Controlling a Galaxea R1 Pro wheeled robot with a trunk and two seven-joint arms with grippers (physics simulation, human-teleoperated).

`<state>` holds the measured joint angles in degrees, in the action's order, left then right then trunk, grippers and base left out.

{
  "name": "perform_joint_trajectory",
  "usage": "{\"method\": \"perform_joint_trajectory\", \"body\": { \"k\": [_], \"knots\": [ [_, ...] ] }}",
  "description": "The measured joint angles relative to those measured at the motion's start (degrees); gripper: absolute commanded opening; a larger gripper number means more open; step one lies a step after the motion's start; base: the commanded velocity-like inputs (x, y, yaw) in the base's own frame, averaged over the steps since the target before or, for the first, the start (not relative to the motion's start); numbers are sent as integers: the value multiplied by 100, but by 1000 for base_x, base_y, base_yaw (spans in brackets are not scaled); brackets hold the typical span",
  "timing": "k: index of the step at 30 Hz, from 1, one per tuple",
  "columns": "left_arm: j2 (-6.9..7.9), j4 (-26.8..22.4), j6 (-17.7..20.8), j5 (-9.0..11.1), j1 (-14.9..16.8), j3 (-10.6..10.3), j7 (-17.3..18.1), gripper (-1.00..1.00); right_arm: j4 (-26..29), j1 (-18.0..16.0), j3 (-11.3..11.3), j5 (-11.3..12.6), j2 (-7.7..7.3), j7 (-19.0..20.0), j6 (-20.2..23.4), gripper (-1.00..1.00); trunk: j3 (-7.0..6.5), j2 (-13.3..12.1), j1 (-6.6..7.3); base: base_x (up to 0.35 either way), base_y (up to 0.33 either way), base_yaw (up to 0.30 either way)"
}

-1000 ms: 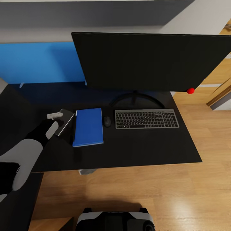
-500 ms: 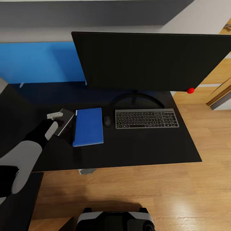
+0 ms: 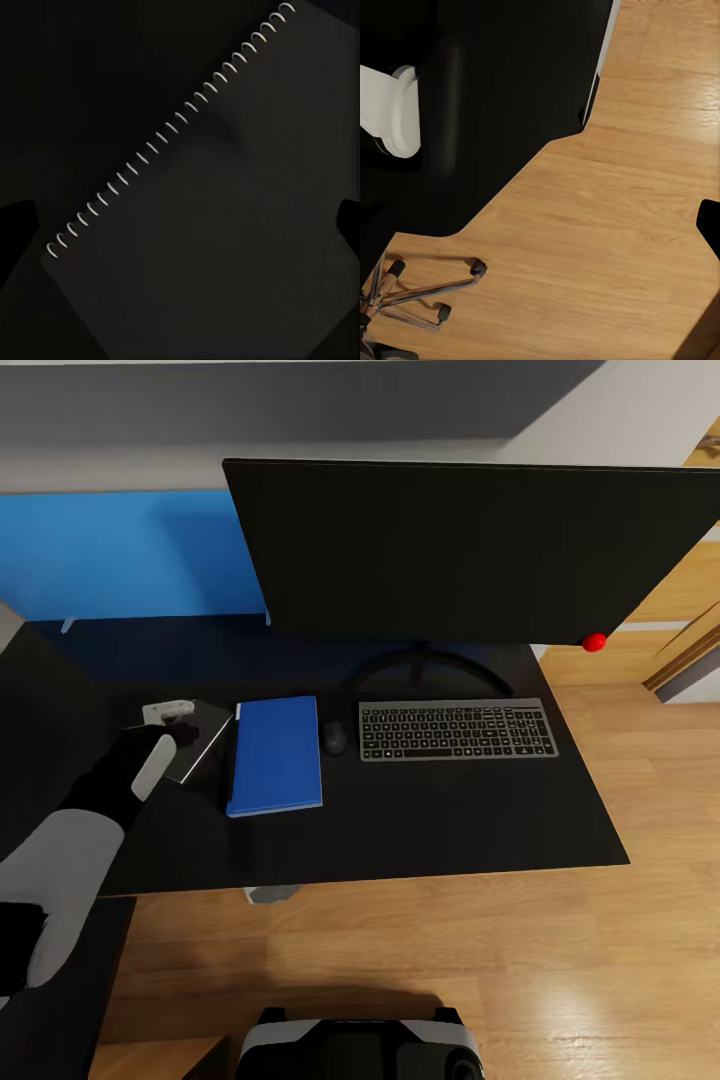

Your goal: In the bedroom, organize the workspace by keeping the computer under the desk, ensuring the monitor is on the desk, placing the keyboard on the desk next to the monitor, placing the mouse on the desk next to the keyboard, moving the folder from the swivel chair onto the desk next to the mouse, stacking the notebook on top of the folder with the pen on top of the notebook, and positioning the swivel chair next to the desk.

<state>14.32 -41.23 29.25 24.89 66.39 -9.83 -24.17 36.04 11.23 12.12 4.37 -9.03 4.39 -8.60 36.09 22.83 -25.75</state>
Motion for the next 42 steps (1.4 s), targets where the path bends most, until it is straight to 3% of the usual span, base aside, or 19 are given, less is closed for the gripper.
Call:
{"method": "perform_joint_trajectory", "body": {
  "k": [17,27,38,42],
  "knots": [
    [9,-61,23,-8,-15,-1,-5,100,9,0,0,0,4,0,0,100,0,1,3,253,0,0],
    [-7,-32,13,8,-44,-10,38,100,11,0,0,0,14,-7,-8,100,0,0,0,62,0,0],
    [-4,68,-29,345,-58,-14,-14,100,18,0,-8,0,14,-9,-15,100,0,0,1,23,0,0],
    [0,64,-38,379,-74,-14,-29,100,18,0,-8,0,13,-9,-11,100,0,0,2,167,0,0]
  ]
}}
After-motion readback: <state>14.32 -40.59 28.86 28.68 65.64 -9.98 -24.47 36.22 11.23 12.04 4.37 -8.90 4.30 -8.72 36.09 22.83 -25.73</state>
